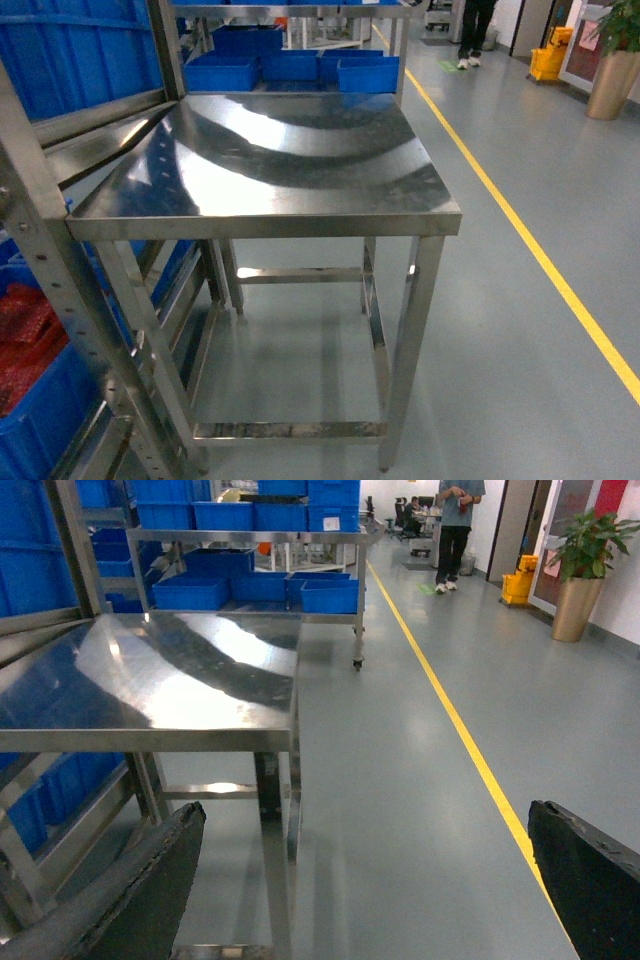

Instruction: Pick blue part to blue bin on bottom shelf

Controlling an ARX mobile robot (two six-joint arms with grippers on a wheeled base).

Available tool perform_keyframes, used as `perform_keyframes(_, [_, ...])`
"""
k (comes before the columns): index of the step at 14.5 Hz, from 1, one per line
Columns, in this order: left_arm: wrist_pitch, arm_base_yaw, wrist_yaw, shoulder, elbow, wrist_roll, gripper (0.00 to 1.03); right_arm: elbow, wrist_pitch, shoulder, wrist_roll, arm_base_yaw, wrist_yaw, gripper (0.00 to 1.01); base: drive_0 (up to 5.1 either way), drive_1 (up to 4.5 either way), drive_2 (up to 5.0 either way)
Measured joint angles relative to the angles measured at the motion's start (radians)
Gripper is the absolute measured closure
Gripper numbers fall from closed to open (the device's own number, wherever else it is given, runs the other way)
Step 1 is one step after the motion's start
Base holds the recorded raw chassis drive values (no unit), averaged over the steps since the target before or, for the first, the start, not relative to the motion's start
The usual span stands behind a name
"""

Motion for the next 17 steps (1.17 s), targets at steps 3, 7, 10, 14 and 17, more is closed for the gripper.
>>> perform_keyframes(3, [0.002, 0.000, -0.001, -0.003, 0.000, 0.000, 0.59, 0.000, 0.005, 0.000, 0.000, 0.000, 0.000, 0.03, -5.0, 2.45, 2.4])
perform_keyframes(7, [0.000, 0.000, -0.001, -0.002, 0.000, 0.000, 0.59, 0.000, 0.000, 0.000, 0.000, 0.000, 0.000, 0.03, -5.0, 2.43, 2.4])
perform_keyframes(10, [0.003, 0.000, -0.001, -0.003, 0.000, 0.000, 0.59, 0.000, 0.001, 0.000, 0.000, 0.000, 0.000, 0.03, -5.0, 2.49, 2.5])
perform_keyframes(14, [0.004, 0.000, -0.001, -0.002, 0.000, 0.000, 0.59, 0.000, 0.004, 0.000, 0.000, 0.000, 0.000, 0.03, -5.0, 2.41, 2.4])
perform_keyframes(17, [0.003, 0.000, -0.001, -0.002, 0.000, 0.000, 0.59, 0.000, 0.000, 0.000, 0.000, 0.000, 0.000, 0.03, -5.1, 2.38, 2.4])
